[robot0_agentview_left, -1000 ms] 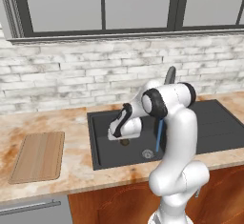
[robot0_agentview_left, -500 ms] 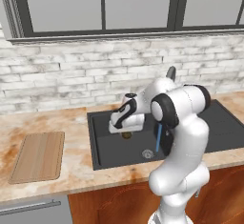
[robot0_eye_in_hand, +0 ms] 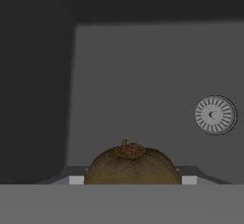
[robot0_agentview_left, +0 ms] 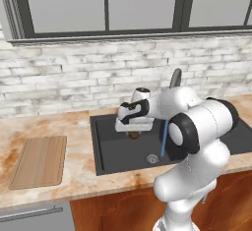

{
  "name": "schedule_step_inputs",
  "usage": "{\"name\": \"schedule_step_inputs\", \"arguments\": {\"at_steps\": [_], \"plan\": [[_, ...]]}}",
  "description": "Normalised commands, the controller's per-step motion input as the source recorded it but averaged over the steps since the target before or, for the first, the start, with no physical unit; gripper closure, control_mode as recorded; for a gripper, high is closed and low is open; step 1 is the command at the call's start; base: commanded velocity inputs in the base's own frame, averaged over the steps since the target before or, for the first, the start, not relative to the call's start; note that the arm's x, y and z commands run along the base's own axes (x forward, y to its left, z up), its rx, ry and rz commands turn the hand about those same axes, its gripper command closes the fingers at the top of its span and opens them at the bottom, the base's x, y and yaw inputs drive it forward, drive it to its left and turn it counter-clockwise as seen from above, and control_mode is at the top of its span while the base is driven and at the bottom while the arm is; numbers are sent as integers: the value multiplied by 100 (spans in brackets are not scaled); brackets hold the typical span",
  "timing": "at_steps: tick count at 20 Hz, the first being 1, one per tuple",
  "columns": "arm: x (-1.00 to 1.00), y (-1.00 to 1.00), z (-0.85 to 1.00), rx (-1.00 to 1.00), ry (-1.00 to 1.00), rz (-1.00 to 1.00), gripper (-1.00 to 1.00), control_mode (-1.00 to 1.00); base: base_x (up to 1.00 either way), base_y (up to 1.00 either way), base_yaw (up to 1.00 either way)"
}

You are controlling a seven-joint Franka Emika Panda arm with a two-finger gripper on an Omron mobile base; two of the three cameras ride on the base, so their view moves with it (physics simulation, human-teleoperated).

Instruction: Pick the kiwi from the sink and place it on the cutting board to airdry. Then turn off the sink faucet.

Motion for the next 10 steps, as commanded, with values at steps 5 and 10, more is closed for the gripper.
{"name": "schedule_step_inputs", "arguments": {"at_steps": [5,10], "plan": [[-52,0,49,6,1,1,100,-100,0,0,0],[-58,8,39,0,1,8,100,-100,0,0,0]]}}
